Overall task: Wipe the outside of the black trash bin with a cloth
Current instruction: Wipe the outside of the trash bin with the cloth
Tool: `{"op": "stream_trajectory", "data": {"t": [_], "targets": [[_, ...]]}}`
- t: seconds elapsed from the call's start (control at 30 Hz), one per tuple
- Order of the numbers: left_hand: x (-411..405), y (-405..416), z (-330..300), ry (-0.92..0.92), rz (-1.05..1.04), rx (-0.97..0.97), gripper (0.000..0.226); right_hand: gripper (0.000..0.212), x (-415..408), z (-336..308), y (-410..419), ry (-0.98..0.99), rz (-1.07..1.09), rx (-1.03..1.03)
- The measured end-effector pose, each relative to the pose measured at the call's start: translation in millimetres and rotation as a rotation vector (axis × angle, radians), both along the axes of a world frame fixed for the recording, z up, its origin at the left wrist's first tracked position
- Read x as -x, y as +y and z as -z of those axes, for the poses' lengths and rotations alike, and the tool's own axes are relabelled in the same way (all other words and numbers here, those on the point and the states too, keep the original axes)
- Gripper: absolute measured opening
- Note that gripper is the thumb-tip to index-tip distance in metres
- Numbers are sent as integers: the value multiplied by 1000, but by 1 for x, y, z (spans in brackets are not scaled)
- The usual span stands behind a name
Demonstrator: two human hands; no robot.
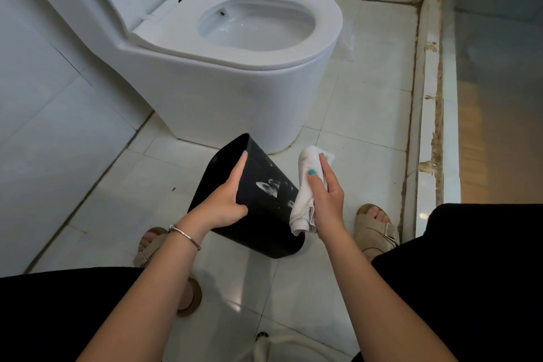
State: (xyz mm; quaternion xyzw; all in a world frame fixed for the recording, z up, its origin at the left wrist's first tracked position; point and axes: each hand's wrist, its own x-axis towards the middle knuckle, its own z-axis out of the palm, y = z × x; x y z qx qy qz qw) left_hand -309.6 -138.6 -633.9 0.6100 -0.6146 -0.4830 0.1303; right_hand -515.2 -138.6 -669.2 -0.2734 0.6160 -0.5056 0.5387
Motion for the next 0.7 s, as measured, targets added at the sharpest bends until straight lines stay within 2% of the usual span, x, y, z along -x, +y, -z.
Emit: {"op": "stream_trajectory", "data": {"t": [0.1,0.23,0.43,0.7], "targets": [[-2,3,7,-47,-7,5,106,43,0,1,0,3,12,-2],[-7,9,12,-66,-35,15,116,43,1,1,-1,-4,20,11],[-3,26,23,40,-214,16,121,43,2,3,-2,-25,46,14],[9,29,32,11,-169,41,109,44,9,5,-2,-40,114,9]]}}
